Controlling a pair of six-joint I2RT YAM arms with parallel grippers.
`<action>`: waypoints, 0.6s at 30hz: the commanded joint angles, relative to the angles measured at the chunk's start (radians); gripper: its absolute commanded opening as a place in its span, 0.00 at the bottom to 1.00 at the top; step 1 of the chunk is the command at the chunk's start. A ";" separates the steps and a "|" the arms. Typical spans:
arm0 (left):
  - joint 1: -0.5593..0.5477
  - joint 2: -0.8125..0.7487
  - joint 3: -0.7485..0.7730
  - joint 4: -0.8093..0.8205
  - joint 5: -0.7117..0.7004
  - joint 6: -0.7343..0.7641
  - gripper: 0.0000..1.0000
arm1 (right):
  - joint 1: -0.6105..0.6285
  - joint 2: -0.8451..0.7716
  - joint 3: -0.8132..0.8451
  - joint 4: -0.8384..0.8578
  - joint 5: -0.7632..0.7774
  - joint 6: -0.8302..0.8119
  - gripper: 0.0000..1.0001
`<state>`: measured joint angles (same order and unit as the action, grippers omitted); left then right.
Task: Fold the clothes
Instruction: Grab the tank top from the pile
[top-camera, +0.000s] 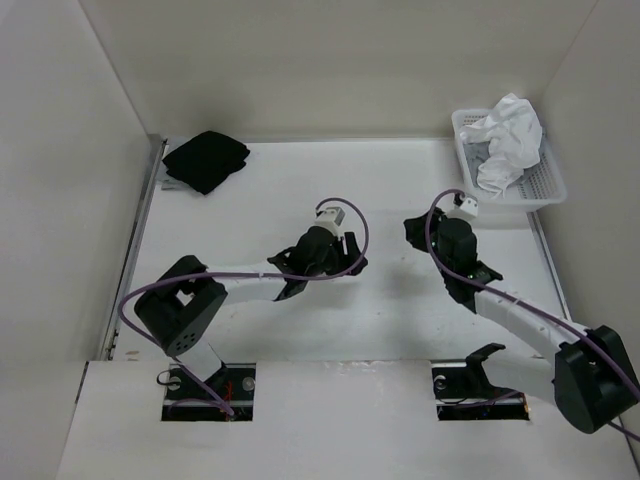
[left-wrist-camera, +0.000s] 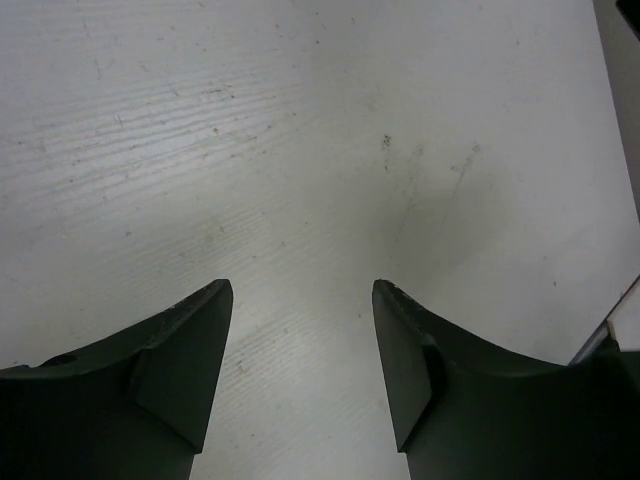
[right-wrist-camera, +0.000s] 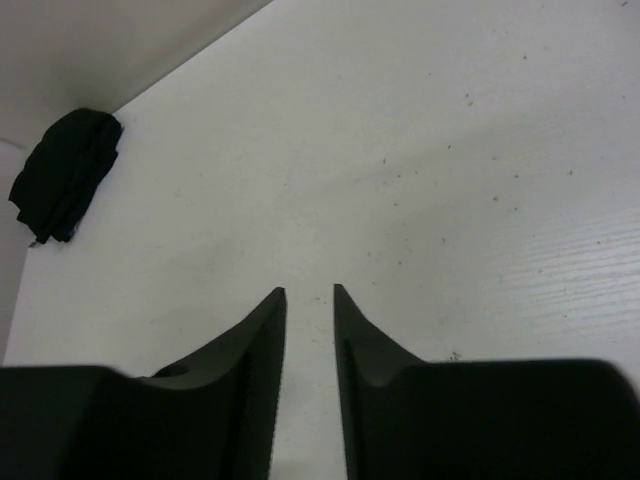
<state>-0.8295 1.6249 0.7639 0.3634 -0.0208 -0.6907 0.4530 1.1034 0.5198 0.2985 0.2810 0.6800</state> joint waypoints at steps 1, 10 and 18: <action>-0.023 -0.076 -0.021 0.080 0.039 0.016 0.56 | -0.007 -0.023 0.072 -0.038 0.021 -0.011 0.26; -0.041 -0.091 -0.084 0.186 0.052 0.040 0.03 | -0.183 0.047 0.287 -0.185 0.020 -0.072 0.00; -0.013 -0.115 -0.126 0.227 0.018 0.051 0.32 | -0.535 0.436 0.669 -0.255 0.107 -0.114 0.17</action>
<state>-0.8589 1.5581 0.6624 0.5007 0.0059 -0.6571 0.0097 1.3979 1.0492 0.0792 0.3183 0.6086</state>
